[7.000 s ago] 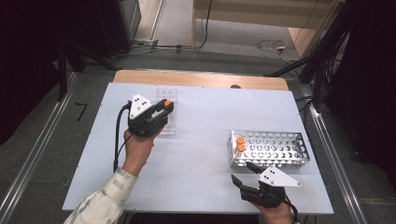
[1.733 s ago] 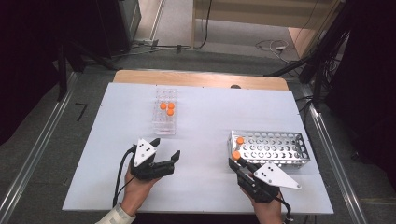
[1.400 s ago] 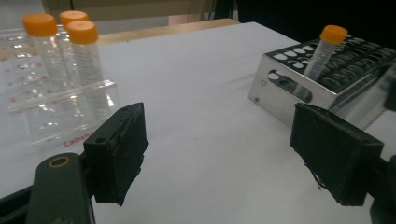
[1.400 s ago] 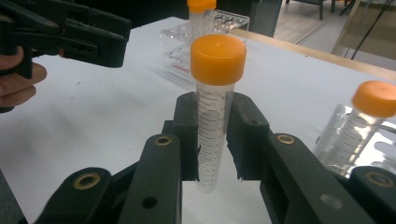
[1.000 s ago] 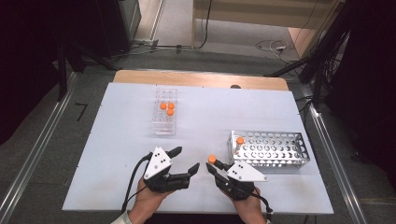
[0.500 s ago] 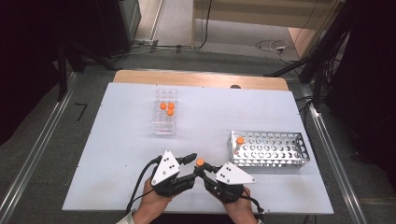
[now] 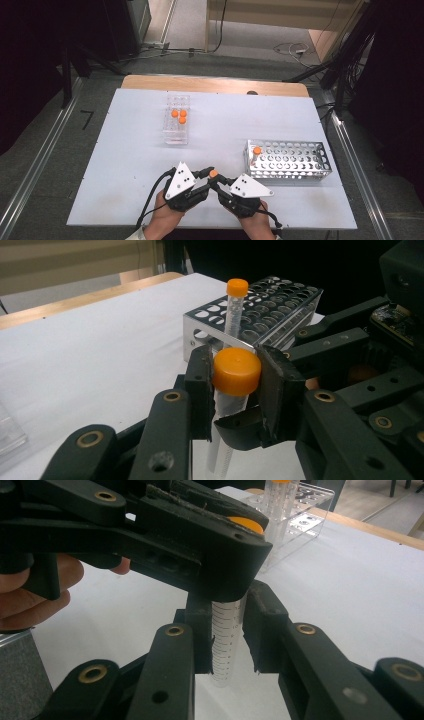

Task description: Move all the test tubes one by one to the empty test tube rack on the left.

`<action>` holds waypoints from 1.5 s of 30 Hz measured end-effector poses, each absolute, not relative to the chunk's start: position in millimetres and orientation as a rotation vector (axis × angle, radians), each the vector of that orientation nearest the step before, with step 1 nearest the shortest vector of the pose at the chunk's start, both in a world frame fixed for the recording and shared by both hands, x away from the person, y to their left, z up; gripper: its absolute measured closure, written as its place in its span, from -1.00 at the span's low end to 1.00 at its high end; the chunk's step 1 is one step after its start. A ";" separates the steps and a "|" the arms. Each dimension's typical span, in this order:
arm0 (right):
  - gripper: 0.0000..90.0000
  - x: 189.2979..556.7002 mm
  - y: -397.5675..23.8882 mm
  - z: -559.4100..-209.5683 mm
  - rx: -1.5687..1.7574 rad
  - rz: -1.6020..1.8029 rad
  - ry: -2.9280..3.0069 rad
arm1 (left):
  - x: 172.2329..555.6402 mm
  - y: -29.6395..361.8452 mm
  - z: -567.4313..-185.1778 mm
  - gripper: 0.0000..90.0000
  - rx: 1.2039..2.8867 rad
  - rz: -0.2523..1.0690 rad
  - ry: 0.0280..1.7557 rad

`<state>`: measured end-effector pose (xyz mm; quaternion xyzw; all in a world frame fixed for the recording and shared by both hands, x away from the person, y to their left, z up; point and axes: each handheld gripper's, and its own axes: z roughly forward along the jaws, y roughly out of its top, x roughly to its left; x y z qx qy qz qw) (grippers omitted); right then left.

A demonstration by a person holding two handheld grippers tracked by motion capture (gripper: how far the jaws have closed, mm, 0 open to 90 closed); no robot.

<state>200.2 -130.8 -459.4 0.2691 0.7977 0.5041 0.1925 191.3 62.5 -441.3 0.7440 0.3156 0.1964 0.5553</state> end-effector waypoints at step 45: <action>-0.29 195.6 -228.3 -448.4 0.968 1.358 2.156 | 253.0 142.6 -395.9 0.55 1.606 0.625 1.020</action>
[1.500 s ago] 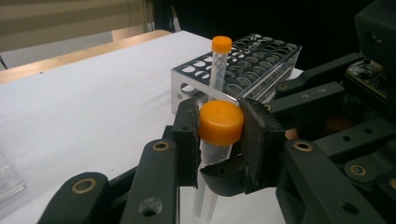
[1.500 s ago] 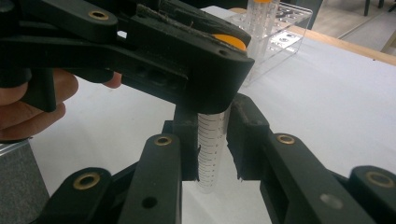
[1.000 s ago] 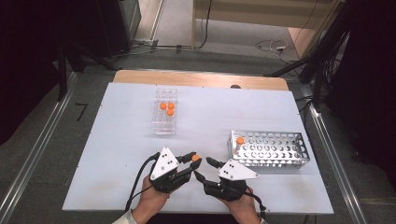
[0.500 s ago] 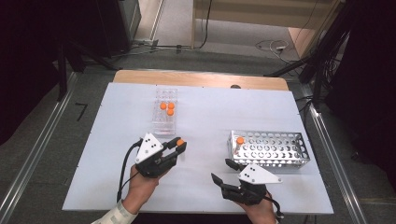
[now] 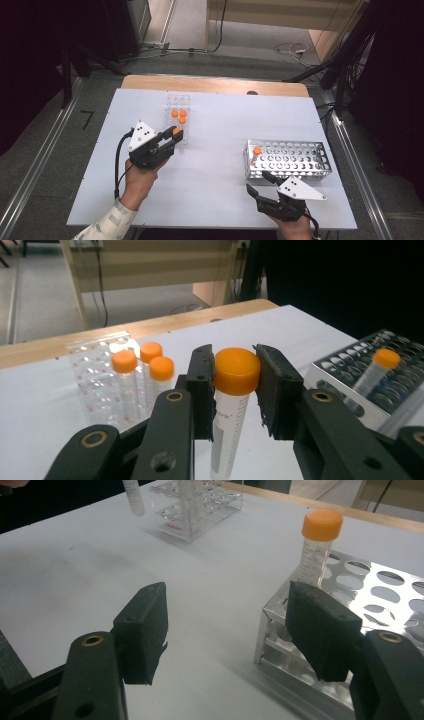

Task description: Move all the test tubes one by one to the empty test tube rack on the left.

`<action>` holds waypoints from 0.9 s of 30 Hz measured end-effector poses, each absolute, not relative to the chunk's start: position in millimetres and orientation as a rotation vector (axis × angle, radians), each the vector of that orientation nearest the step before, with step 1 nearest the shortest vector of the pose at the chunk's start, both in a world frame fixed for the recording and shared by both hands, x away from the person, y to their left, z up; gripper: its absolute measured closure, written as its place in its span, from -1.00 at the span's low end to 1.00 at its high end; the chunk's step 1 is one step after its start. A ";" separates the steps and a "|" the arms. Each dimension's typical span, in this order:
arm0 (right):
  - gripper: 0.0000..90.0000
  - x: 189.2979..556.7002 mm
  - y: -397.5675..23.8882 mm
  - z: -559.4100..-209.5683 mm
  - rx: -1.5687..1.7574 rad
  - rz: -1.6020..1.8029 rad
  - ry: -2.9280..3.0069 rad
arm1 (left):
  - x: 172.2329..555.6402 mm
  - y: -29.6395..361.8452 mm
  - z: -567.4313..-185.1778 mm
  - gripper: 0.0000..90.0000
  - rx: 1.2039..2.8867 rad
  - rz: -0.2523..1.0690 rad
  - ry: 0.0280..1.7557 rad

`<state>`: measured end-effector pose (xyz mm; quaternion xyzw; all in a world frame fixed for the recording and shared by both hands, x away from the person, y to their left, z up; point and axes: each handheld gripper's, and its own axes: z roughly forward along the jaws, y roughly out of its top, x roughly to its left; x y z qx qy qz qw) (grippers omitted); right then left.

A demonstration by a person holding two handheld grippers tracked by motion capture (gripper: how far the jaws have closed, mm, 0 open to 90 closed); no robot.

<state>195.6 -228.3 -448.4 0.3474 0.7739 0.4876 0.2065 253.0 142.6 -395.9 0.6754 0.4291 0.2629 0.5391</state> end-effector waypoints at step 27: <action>-0.29 196.8 -231.7 -448.3 0.977 1.360 2.141 | 280.0 149.4 -382.5 0.56 1.585 0.700 1.077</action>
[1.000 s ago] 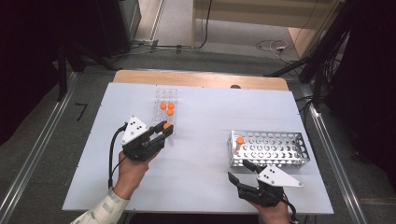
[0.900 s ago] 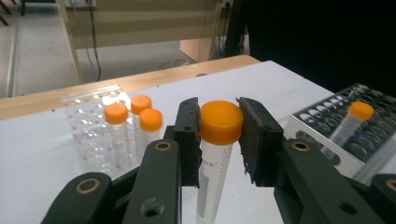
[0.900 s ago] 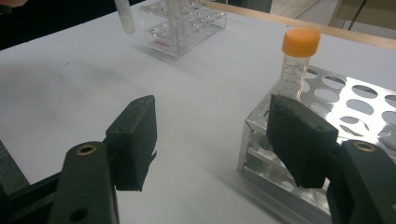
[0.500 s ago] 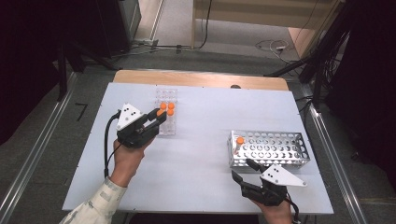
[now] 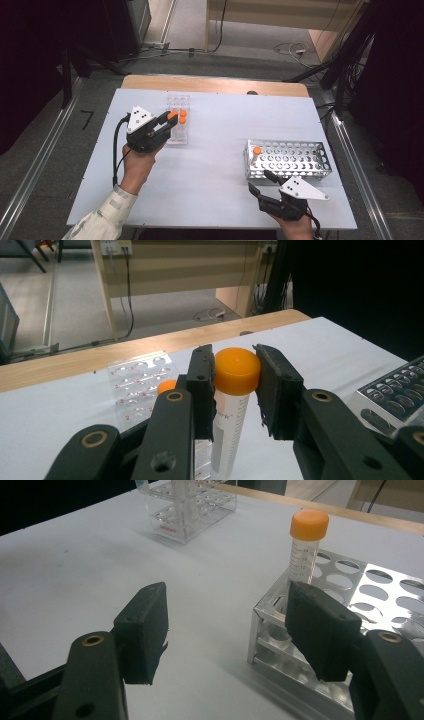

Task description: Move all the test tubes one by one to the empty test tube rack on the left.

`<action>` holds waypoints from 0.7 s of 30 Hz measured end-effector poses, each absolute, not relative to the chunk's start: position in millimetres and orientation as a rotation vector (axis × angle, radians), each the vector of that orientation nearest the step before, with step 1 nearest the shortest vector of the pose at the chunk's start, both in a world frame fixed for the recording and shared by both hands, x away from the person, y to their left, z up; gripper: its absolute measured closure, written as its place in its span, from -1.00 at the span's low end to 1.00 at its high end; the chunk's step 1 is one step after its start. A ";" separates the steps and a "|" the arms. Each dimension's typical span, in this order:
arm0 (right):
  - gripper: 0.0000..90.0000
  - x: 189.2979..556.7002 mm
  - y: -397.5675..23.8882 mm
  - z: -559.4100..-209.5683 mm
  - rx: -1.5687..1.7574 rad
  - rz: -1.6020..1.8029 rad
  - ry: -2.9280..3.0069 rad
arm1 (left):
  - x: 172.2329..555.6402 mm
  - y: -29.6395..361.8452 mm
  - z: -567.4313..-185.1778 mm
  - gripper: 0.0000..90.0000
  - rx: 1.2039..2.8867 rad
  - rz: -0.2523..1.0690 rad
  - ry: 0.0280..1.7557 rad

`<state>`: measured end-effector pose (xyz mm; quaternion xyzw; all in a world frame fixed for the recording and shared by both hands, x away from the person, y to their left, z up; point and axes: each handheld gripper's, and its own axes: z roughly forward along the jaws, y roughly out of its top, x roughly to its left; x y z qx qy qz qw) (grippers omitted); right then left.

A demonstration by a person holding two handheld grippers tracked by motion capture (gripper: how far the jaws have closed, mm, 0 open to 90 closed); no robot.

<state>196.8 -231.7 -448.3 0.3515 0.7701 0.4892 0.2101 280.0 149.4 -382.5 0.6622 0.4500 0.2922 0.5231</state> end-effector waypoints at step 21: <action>-0.28 197.8 -233.2 -449.0 0.982 1.354 2.131 | 294.6 149.7 -381.8 0.55 1.585 0.713 1.109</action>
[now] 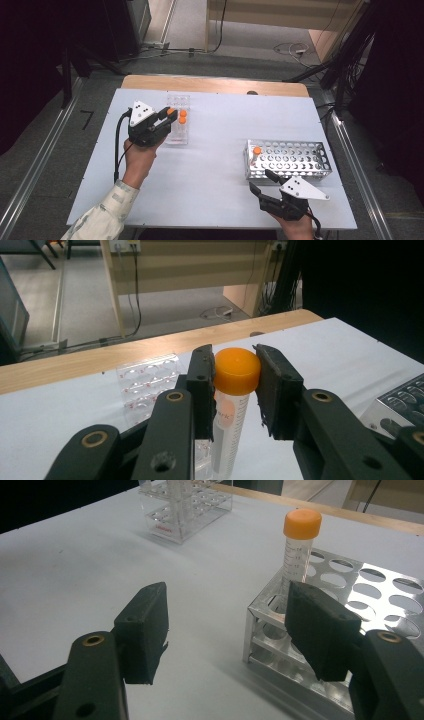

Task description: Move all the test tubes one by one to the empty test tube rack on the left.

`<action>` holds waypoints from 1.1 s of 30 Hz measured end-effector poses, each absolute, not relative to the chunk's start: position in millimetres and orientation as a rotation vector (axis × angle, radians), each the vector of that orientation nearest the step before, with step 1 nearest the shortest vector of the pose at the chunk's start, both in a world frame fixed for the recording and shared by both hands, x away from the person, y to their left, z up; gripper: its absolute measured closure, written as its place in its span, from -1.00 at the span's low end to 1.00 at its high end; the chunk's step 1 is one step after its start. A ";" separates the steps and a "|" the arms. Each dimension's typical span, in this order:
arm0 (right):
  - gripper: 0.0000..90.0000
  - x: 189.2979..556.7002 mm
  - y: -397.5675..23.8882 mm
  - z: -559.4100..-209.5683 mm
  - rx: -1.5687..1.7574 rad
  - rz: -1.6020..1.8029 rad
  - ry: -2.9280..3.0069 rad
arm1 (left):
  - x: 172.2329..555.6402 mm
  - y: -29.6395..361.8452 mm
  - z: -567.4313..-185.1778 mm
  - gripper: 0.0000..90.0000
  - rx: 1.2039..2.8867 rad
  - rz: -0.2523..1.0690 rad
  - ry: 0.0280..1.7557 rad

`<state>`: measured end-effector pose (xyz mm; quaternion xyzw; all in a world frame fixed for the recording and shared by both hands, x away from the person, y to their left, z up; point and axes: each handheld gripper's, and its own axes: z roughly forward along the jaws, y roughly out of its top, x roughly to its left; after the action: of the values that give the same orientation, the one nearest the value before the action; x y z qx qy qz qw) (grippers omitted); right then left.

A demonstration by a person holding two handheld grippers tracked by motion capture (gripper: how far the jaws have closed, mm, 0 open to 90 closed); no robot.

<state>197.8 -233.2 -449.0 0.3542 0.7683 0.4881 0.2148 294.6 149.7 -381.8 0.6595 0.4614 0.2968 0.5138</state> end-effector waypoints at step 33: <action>-0.28 198.0 -233.3 -449.2 0.984 1.352 2.133 | 313.5 148.5 -381.8 0.56 1.583 0.746 1.138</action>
<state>198.0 -233.3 -449.2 0.3548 0.7687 0.4873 0.2141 313.5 148.5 -381.8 0.6555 0.4713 0.3090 0.5027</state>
